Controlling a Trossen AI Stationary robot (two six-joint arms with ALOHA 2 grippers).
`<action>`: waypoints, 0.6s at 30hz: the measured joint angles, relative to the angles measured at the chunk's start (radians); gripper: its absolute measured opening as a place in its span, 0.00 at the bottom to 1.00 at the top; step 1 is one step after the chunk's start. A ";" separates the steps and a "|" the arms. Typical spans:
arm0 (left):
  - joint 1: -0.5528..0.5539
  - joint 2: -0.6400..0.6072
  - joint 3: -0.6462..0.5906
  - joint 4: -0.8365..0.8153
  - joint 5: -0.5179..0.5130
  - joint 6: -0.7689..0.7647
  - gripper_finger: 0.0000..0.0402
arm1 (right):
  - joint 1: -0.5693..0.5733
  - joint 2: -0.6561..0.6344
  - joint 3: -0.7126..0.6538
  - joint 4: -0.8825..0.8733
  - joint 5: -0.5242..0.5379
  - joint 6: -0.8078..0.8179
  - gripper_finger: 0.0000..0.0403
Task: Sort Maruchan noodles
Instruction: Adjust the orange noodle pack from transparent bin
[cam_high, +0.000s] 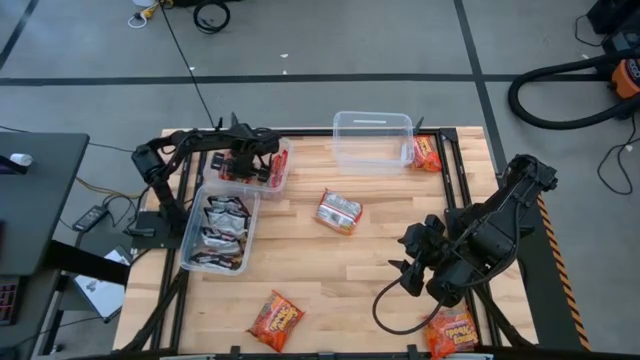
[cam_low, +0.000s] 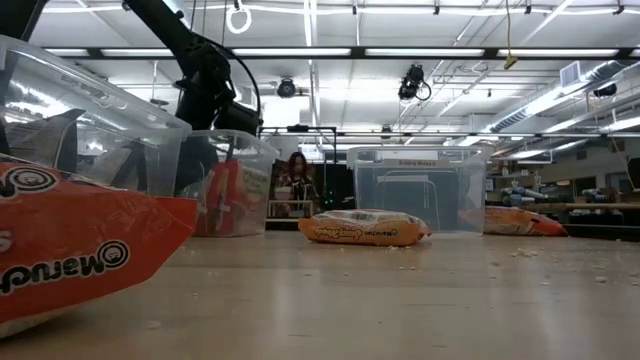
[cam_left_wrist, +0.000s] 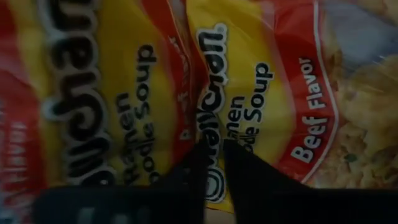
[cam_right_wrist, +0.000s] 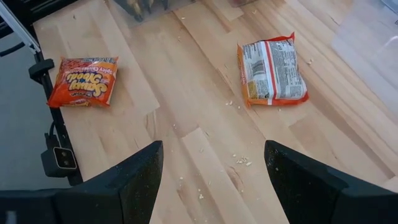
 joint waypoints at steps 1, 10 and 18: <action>-0.004 -0.003 0.005 -0.007 -0.012 0.008 0.07 | 0.000 0.000 0.000 -0.001 0.000 0.000 0.70; -0.007 -0.070 0.063 -0.074 -0.083 0.085 0.01 | 0.000 0.000 0.000 -0.009 -0.003 -0.003 0.70; 0.029 -0.059 0.063 0.031 0.029 0.069 0.11 | -0.001 0.000 0.000 -0.012 0.001 -0.002 0.70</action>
